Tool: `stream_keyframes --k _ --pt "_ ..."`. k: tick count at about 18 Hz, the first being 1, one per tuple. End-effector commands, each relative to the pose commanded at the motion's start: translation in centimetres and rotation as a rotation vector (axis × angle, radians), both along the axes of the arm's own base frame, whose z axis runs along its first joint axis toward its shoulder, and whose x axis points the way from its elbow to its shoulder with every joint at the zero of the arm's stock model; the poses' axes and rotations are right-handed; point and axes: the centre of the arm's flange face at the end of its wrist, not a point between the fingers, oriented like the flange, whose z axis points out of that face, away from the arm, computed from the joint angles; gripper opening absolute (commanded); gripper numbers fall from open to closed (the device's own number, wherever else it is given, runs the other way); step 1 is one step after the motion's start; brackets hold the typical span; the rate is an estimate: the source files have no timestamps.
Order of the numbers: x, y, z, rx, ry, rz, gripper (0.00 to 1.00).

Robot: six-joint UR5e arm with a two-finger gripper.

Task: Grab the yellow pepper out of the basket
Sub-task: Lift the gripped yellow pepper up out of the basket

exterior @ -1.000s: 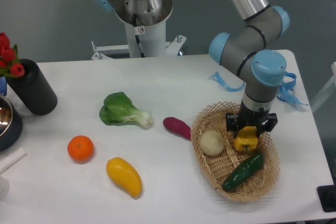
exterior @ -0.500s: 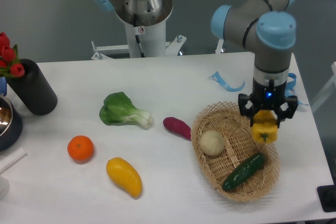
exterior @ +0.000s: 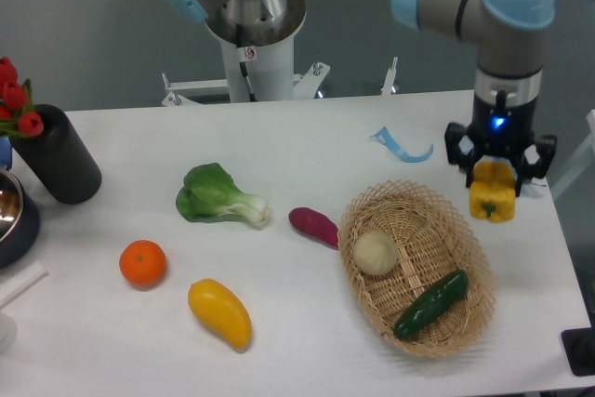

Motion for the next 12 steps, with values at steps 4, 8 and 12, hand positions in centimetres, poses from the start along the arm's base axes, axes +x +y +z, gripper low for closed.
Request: stream_keyframes --k 4,8,12 --pt "0.0 -0.36 0.36 0.01 -0.003 -0.002 0.48" --pt "-0.01 -0.34 0.38 0.013 -0.003 0.002 0.48" --pt "0.01 -0.25 0.46 0.014 -0.003 0.005 0.48"
